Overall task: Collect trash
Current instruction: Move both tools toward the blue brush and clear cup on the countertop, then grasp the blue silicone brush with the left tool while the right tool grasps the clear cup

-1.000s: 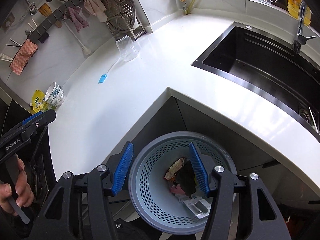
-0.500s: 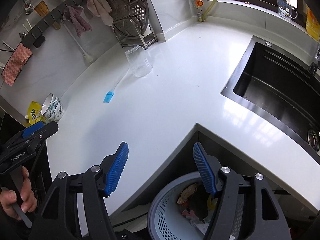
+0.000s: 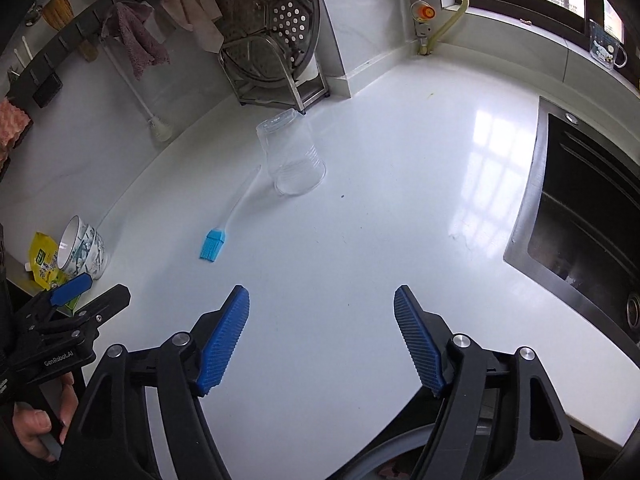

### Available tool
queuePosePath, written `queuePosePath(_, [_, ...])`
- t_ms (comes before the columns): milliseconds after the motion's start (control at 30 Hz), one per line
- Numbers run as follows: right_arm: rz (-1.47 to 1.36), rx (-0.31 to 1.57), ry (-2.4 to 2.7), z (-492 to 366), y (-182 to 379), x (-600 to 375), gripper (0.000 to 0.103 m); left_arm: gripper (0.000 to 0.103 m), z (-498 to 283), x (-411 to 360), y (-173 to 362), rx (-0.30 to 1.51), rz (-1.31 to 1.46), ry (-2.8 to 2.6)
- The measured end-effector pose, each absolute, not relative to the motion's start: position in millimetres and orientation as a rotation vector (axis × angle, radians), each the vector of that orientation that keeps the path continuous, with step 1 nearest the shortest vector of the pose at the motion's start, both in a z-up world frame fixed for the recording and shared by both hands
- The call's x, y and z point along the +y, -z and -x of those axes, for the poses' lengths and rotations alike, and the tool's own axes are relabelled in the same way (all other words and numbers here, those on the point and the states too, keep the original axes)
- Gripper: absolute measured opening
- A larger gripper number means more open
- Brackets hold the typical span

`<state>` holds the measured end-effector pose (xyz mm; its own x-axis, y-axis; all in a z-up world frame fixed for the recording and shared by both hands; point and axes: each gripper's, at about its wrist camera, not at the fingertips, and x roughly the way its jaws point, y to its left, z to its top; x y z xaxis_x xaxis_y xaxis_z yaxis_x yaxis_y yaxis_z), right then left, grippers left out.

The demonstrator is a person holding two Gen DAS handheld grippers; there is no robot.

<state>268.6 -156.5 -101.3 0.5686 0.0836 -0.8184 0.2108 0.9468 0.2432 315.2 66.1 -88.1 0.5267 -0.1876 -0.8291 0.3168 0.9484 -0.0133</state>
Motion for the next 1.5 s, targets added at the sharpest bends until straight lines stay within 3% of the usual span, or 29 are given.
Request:
queuePosePath(733, [-0.268, 0.891, 0.057, -426, 144, -146, 0.079, 0.096, -374, 69, 149, 0.967, -0.045, 0.368])
queuePosePath(1400, [-0.241, 0.869, 0.092, -463, 166, -148, 0.079, 0.096, -393, 55, 174, 1.019, -0.007, 0.375])
queuePosePath(1500, [-0.231, 0.865, 0.094, -461, 165, -150, 0.075, 0.096, -399, 51, 177, 1.032, -0.003, 0.366])
